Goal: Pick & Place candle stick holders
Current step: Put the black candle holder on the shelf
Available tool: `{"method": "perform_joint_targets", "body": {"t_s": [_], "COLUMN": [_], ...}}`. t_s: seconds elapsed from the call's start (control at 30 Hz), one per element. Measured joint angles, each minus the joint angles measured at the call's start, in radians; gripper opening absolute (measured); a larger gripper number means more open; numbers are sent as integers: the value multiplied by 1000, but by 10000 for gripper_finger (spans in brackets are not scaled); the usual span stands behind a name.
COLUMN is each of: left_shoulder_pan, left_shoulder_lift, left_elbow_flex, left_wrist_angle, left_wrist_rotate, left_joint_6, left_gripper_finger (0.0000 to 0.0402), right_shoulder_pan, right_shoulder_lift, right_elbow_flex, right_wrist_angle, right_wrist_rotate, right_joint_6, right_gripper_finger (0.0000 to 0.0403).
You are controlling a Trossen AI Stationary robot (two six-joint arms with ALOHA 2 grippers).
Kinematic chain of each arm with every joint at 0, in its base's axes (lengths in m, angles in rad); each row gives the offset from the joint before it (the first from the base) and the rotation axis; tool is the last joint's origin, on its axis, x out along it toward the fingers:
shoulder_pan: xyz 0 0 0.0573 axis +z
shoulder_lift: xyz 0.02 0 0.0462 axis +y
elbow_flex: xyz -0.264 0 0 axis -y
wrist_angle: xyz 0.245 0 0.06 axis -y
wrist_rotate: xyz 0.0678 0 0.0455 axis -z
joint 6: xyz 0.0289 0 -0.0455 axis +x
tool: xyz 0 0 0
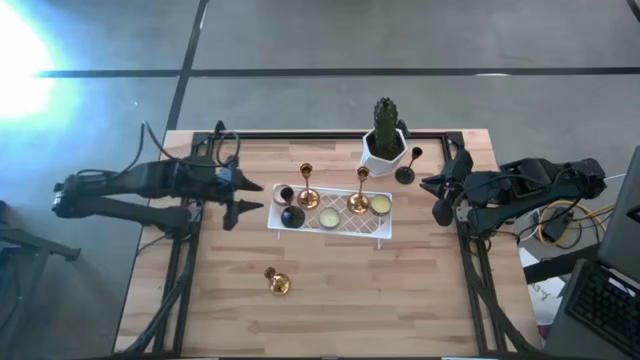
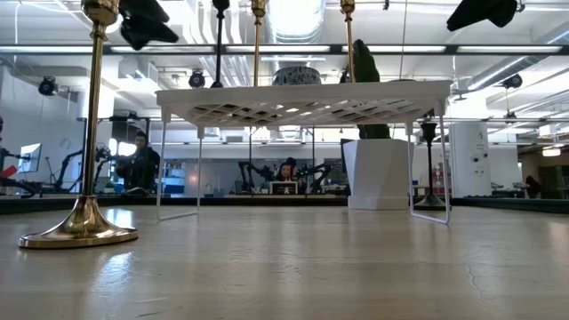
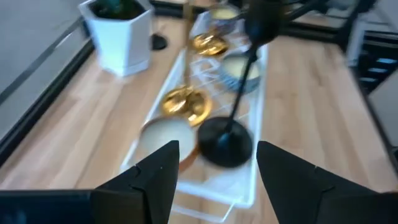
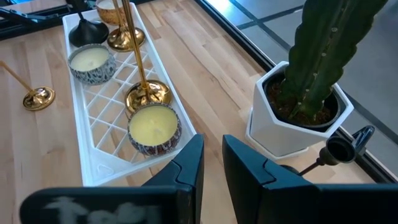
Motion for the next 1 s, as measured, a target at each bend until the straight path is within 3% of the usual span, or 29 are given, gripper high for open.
{"method": "perform_joint_targets", "body": {"t_s": [0.27, 0.37, 0.77, 0.83, 1.0], "left_shoulder_pan": [0, 0, 1, 0, 0], "left_shoulder_lift": [-122, -171, -269, -274, -281], "left_elbow_flex": [32, 22, 17, 16, 17], "left_wrist_angle": [-195, -225, -281, -284, -282], "left_wrist_rotate": [-236, -318, -384, -381, -425], "left_joint_6": [-93, -114, -133, -122, -92], "left_gripper_finger": [220, 220, 220, 220, 220], "right_shoulder_pan": [0, 0, 47, 59, 72], "right_shoulder_lift": [0, 0, 1, 11, 35], "right_elbow_flex": [0, 0, -228, -271, -385], "right_wrist_angle": [0, -4, -113, -102, 42], "right_wrist_rotate": [0, -1, -20, 15, 224], "right_joint_6": [4, 98, 586, 648, 681], "right_gripper_finger": [52, 52, 52, 52, 52]}}
